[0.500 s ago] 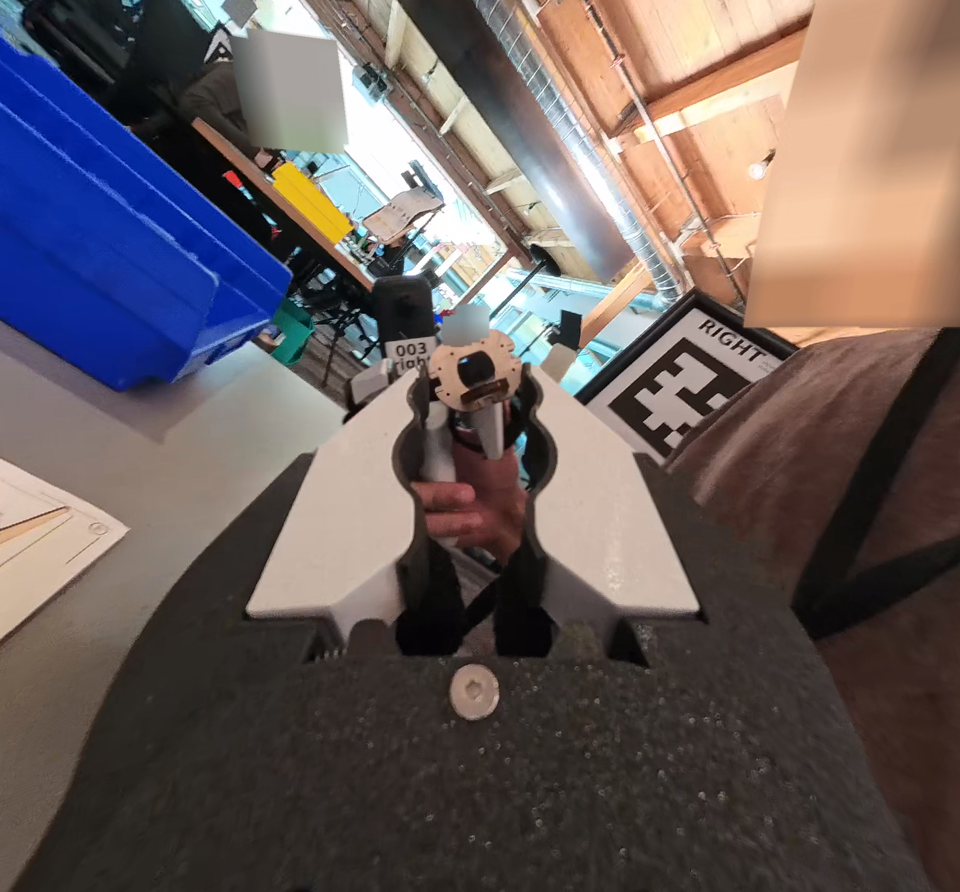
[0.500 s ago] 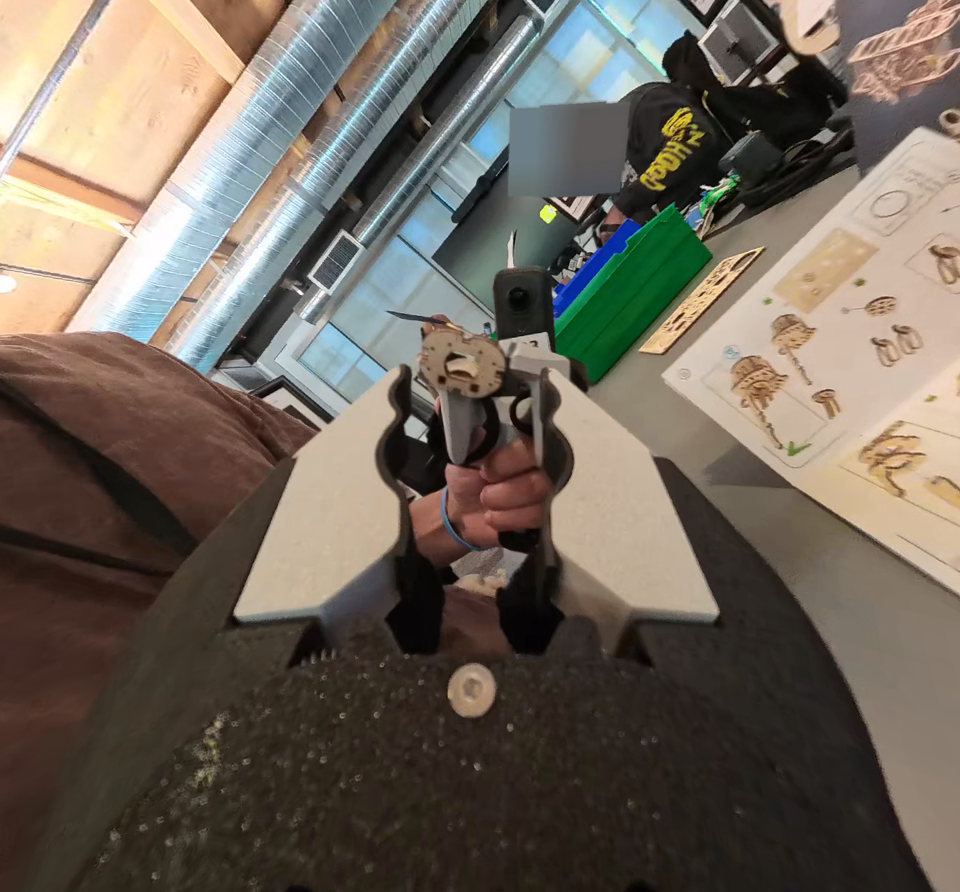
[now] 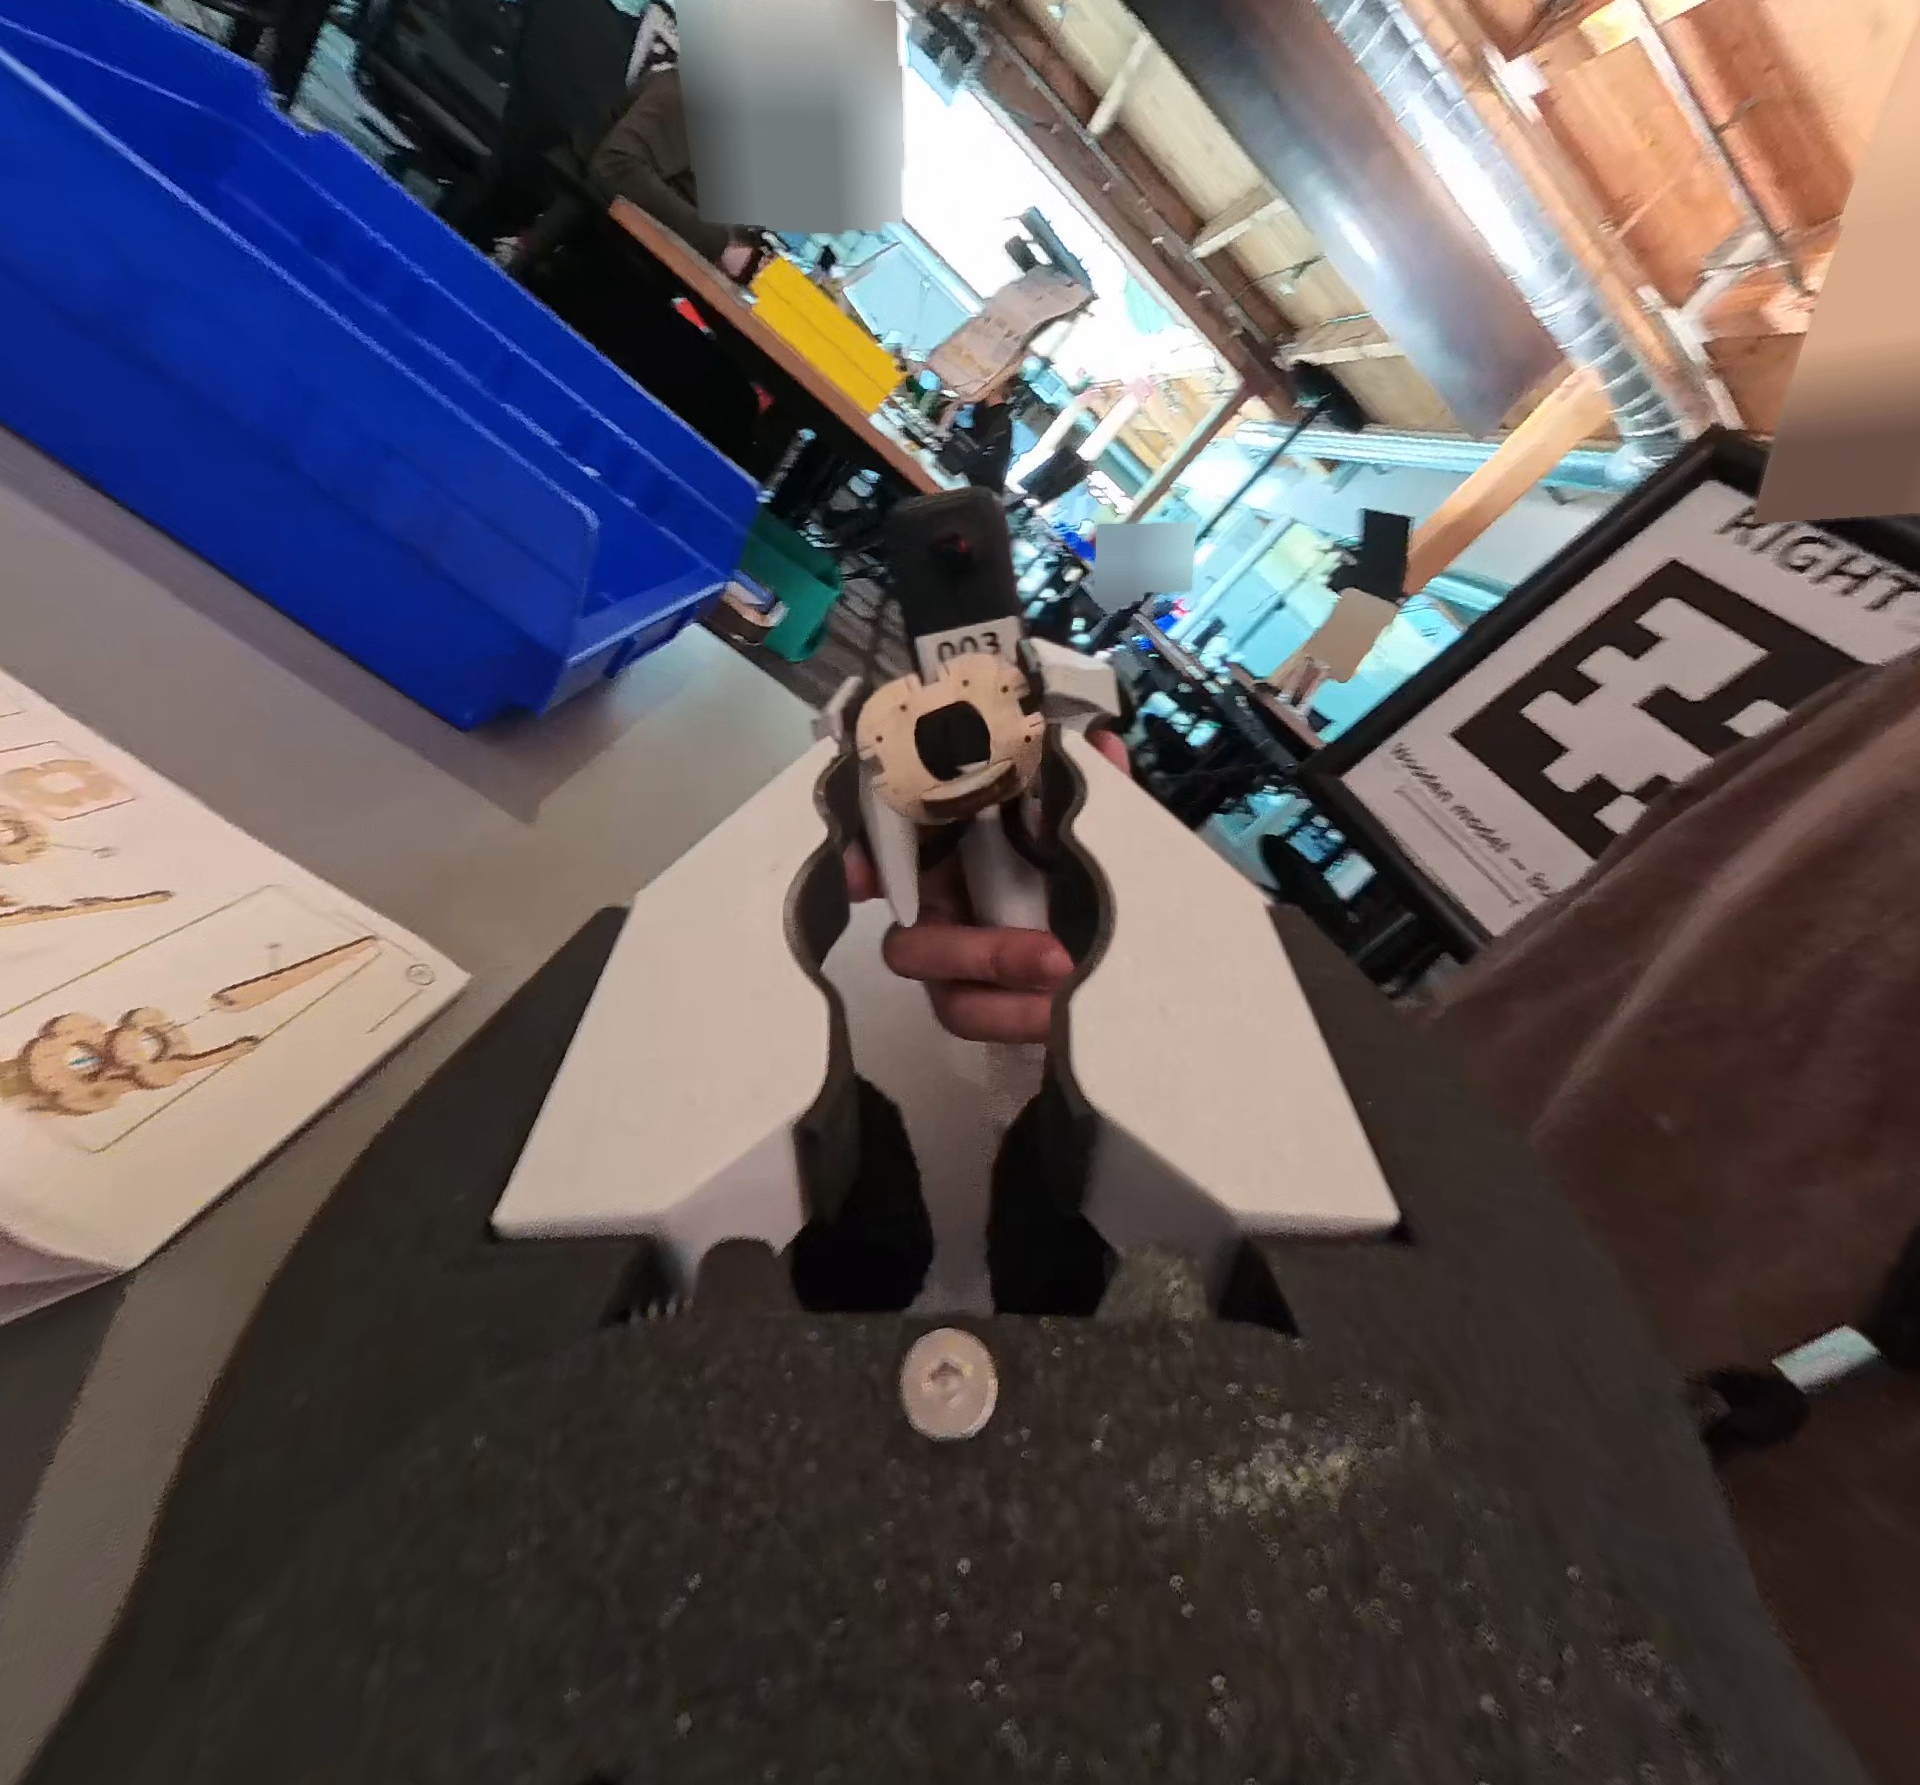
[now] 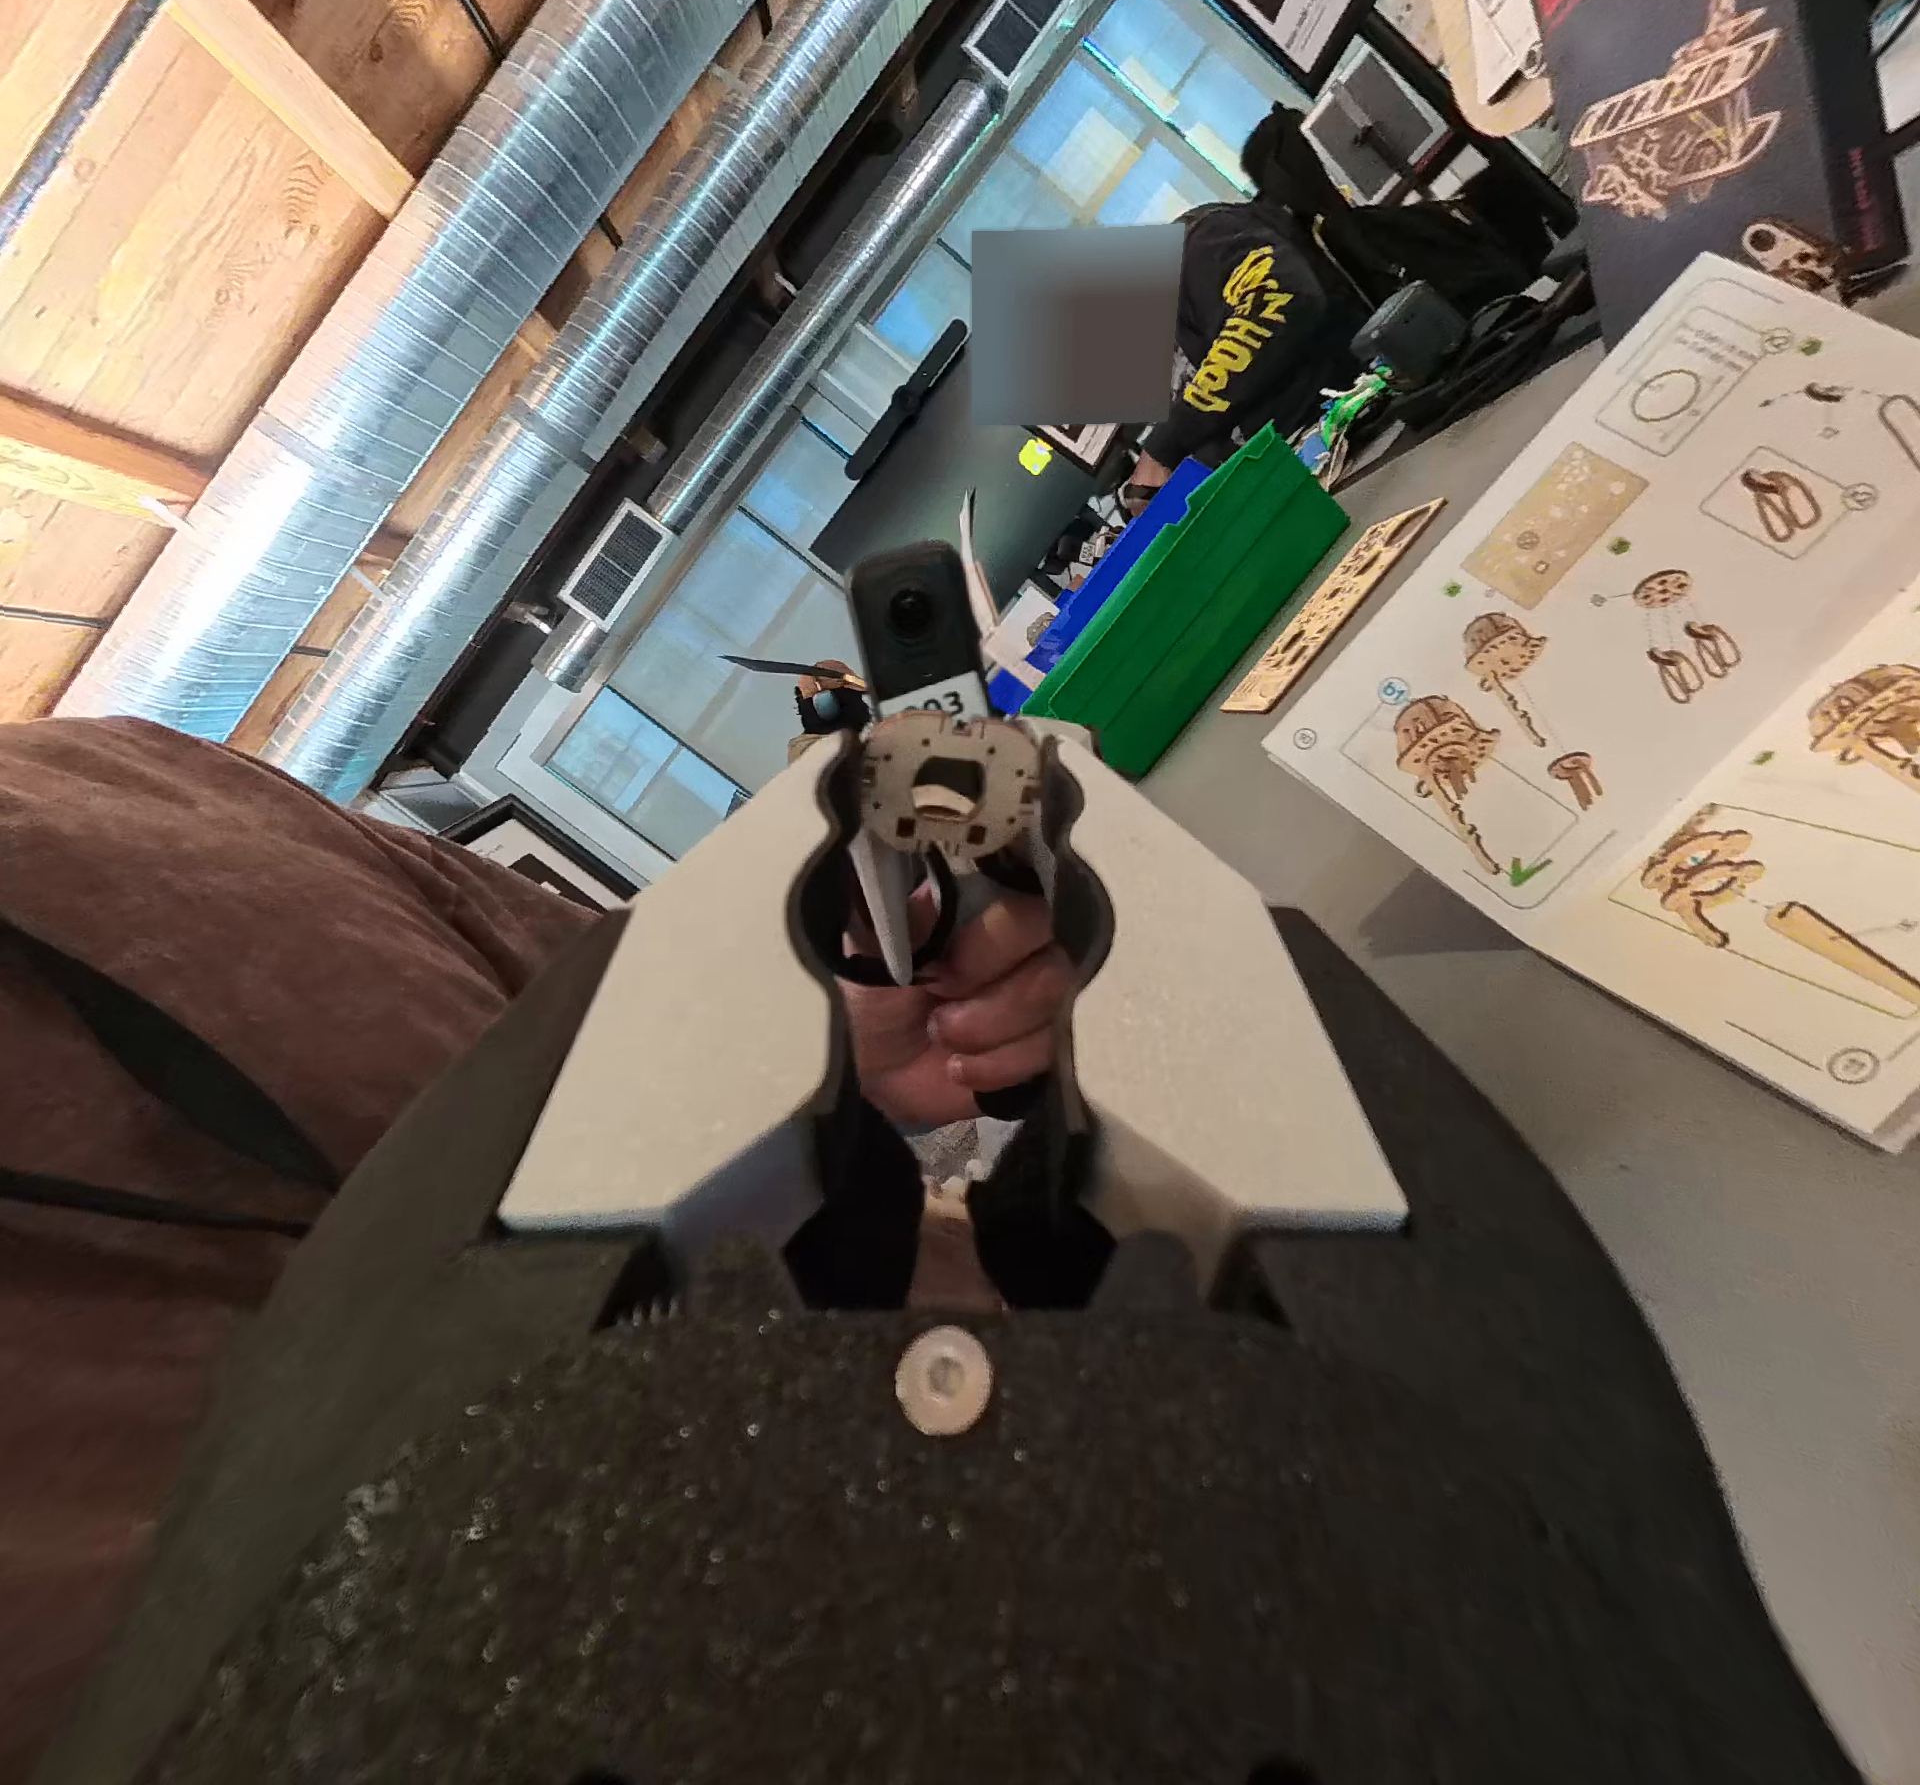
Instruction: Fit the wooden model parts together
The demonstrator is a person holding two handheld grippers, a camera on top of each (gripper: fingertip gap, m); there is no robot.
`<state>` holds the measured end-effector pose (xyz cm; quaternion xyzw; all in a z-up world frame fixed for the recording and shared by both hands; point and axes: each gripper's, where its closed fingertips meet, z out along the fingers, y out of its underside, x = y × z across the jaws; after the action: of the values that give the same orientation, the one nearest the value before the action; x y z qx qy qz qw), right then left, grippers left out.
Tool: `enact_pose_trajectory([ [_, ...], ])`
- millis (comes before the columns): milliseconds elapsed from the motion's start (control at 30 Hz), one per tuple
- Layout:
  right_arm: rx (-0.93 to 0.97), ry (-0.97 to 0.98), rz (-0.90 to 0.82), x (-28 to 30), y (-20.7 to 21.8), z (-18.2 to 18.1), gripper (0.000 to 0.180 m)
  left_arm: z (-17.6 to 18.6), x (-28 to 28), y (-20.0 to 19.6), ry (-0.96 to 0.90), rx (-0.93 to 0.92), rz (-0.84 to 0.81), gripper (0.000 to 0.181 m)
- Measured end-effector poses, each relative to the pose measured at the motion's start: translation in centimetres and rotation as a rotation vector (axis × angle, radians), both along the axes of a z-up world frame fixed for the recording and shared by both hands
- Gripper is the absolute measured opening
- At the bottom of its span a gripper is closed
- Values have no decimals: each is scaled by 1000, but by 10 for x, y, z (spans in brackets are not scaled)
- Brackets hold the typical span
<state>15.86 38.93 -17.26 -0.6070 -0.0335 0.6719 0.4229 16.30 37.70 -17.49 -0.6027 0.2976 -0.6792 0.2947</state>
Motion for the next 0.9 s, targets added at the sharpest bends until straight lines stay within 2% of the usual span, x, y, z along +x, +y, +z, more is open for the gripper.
enact_pose_trajectory([
  [333, -89, 36, -22, 7, 8, -12, 32, -12, 0, 11, 80, 32, 100, 33],
  [467, -127, 8, -68, 14, 13, -21, 33, -23, -5, 13, 210, 183, 122, 34],
  [600, -145, -132, -161, 16, 20, -36, 33, -39, -4, 11, 401, 414, 147, 41],
  [733, -126, -182, -203, 11, 21, -34, 33, -48, 5, 8, 543, 581, 195, 44],
  [900, -104, -204, -179, 0, 18, -31, 33, -39, 9, 12, 579, 701, 297, 30],
])
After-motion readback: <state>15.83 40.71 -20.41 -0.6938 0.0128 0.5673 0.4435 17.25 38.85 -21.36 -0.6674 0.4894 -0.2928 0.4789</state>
